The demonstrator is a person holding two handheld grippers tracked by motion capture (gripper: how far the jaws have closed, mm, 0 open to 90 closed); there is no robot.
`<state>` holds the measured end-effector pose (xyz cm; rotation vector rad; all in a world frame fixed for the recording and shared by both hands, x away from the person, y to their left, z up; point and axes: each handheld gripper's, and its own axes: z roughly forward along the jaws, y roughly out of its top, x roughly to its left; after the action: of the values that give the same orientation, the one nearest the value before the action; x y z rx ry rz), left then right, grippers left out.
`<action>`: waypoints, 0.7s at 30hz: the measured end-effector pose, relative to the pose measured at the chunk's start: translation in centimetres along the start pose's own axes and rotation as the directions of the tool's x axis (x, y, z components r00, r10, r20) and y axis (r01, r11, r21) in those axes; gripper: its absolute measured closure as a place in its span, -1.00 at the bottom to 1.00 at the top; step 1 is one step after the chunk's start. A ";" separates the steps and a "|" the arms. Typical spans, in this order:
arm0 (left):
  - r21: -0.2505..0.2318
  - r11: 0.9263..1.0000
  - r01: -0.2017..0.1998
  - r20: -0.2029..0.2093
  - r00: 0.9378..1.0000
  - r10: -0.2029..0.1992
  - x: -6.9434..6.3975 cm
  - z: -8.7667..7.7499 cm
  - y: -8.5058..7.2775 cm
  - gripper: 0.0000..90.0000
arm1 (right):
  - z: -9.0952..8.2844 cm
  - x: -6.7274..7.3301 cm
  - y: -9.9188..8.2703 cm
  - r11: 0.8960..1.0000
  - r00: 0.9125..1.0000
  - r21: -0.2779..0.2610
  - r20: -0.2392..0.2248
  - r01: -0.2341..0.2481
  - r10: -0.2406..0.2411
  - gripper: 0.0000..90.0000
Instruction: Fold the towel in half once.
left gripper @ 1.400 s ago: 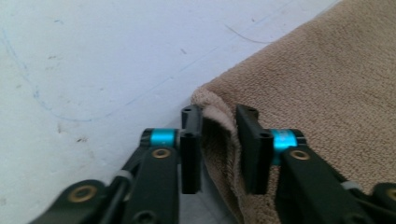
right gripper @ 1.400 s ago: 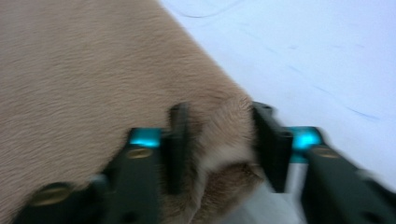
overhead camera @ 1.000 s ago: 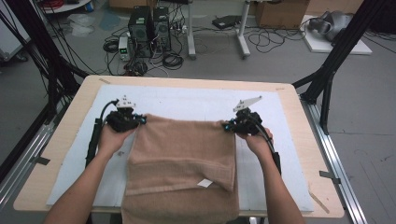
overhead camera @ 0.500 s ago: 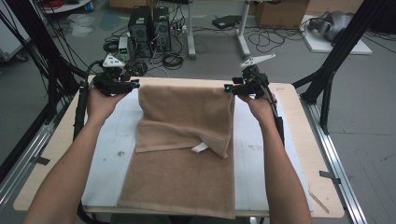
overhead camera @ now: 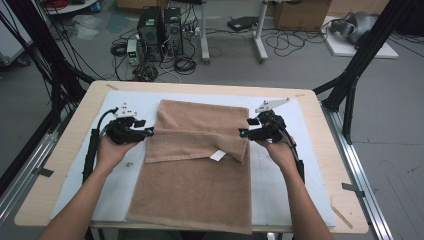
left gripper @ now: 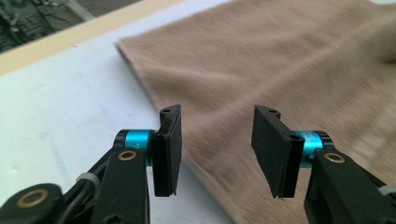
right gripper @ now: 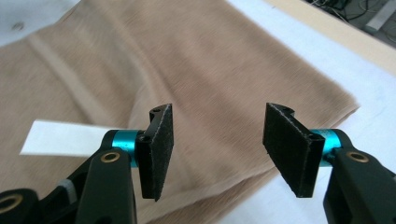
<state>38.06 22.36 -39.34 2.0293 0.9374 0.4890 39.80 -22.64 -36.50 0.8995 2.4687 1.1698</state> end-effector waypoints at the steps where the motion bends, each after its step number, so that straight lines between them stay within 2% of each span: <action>1: 0.002 1.000 -0.002 0.011 1.000 0.002 -0.3 0.0 -0.3 0.18 | -0.1 0.4 -0.4 1.000 1.000 -0.012 -0.008 0.002 -0.002 -0.01; 5: 0.018 0.999 -0.040 0.035 0.999 0.039 -1.6 0.1 -1.5 0.21 | -0.6 1.7 -2.2 0.999 0.998 -0.025 -0.047 0.030 -0.032 0.18; 6: 0.038 0.998 -0.057 0.046 0.997 0.055 -1.9 0.2 -1.8 0.23 | -0.6 2.0 -2.5 0.999 0.998 -0.027 -0.060 0.033 -0.035 0.23; 8: 0.021 0.997 -0.070 0.060 0.996 0.069 -2.5 0.2 -2.2 0.33 | -0.6 2.8 -3.2 0.998 0.995 -0.035 -0.086 0.055 -0.057 0.37; 9: 0.026 0.997 -0.075 0.069 0.995 0.073 -2.6 0.2 -2.4 0.36 | -0.5 3.1 -3.4 0.997 0.993 -0.035 -0.096 0.073 -0.076 0.39; 12: 0.063 0.994 -0.085 0.099 0.992 0.079 -2.9 0.6 -2.8 0.44 | 0.3 4.0 -4.1 0.996 0.990 -0.006 -0.107 0.092 -0.092 0.41; 15: 0.092 0.991 -0.098 0.113 0.990 0.087 -3.2 1.1 -3.0 0.43 | 1.5 4.0 -4.7 0.994 0.991 0.034 -0.092 0.102 -0.099 0.38; 19: 0.141 0.983 -0.118 0.120 0.988 0.102 -3.5 2.2 -3.3 0.38 | 2.9 3.5 -5.2 0.994 0.995 0.070 -0.068 0.083 -0.078 0.38; 20: 0.147 0.983 -0.113 0.126 0.988 0.095 -3.5 2.5 -3.4 0.37 | 3.1 3.4 -5.2 0.994 0.995 0.073 -0.064 0.080 -0.076 0.38; 21: 0.139 0.985 -0.098 0.127 0.989 0.081 -3.4 2.6 -3.5 0.37 | 3.3 3.3 -5.2 0.994 0.995 0.080 -0.060 0.080 -0.075 0.38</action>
<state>35.95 19.75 -43.67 2.2135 0.8317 0.3498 36.61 -21.08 -42.57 0.7942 2.5892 1.0895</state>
